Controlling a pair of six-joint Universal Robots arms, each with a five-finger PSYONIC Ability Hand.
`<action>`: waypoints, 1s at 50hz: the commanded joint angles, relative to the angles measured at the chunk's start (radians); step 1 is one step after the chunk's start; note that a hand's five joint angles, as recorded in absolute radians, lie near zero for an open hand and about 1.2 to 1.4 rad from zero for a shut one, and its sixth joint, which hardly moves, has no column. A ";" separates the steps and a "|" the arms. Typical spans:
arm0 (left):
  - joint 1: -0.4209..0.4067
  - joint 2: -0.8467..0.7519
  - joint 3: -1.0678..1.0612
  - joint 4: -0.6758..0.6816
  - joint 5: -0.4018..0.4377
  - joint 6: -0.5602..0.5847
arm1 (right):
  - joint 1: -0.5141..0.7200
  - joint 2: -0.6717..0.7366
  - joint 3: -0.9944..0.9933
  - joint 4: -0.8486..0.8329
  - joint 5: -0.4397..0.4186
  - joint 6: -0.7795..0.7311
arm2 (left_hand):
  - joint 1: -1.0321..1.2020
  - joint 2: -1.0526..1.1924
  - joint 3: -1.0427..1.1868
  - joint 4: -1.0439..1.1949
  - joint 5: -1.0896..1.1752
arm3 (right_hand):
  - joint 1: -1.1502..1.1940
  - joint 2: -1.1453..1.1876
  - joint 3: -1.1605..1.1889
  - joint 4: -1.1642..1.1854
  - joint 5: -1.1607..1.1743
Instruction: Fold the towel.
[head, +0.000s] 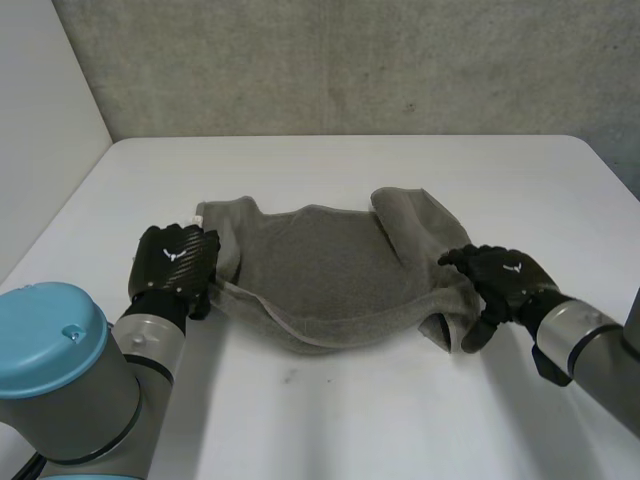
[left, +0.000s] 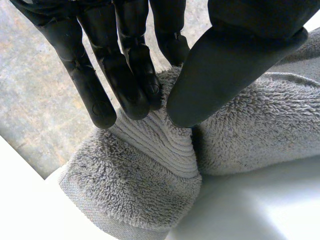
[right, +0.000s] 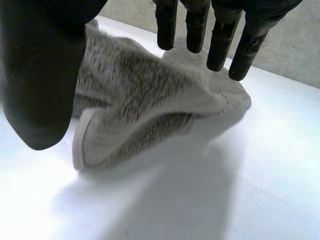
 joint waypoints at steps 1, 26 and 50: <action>0.000 0.023 -0.002 0.001 -0.001 -0.004 | 0.027 0.032 0.038 -0.115 0.043 0.052 | 0.191 0.178 0.179 0.177 0.188 | -0.059 -0.082 -0.070 -0.078 -0.053; 0.006 0.043 -0.011 0.001 -0.009 -0.006 | 0.171 0.223 -0.056 -0.402 0.446 0.091 | 0.191 0.178 0.179 0.177 0.188 | -0.059 -0.082 -0.070 -0.078 -0.053; 0.059 0.045 -0.028 -0.001 -0.013 -0.006 | 0.082 0.085 -0.056 -0.190 0.373 -0.014 | 0.191 0.178 0.179 0.177 0.188 | 0.068 0.045 0.056 0.048 0.073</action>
